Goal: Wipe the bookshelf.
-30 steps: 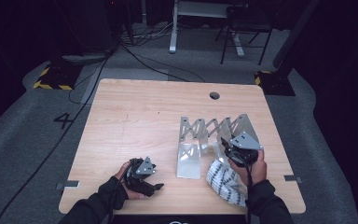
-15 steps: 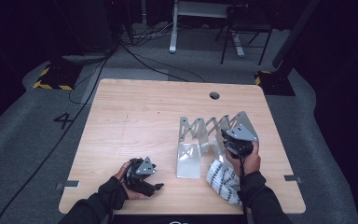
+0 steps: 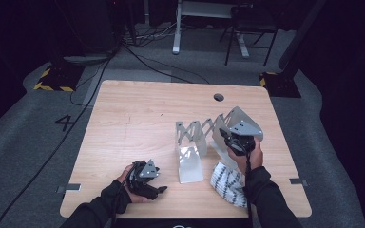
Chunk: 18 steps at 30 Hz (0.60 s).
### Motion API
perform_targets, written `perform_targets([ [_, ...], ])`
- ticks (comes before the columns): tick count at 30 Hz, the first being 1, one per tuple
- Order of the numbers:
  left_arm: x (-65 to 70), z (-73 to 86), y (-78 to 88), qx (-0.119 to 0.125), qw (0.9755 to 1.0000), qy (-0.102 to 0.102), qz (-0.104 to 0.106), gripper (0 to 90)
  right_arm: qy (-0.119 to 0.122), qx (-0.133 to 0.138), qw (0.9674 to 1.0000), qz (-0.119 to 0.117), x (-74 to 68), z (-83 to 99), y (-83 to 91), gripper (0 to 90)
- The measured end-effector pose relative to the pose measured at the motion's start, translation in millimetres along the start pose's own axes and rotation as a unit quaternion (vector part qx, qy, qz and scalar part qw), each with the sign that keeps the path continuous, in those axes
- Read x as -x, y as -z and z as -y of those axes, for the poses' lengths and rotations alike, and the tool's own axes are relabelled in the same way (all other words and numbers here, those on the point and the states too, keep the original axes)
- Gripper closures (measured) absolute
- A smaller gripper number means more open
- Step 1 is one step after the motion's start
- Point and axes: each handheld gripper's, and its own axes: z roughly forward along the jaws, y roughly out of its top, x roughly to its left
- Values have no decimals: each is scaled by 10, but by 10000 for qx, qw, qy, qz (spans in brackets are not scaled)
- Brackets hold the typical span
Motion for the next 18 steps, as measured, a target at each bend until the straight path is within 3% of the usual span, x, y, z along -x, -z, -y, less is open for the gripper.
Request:
perform_targets([
  [7,147,-76,17,205,9994,-234,145,284,463,73,9979,-447,-155,-85,-76,861],
  [11,220,-140,19,361,9986,-255,301,289,654,101,9955,-684,-190,-146,-142,858],
  [13,246,-170,15,396,9982,-303,320,289,778,-9,9935,-836,-187,-188,-179,849],
  [16,264,-178,19,356,9981,-414,285,288,733,160,9939,-810,-185,-227,-117,790],
  [18,247,-159,18,315,9985,-364,265,287,717,237,9947,-700,-184,-258,-43,772],
])
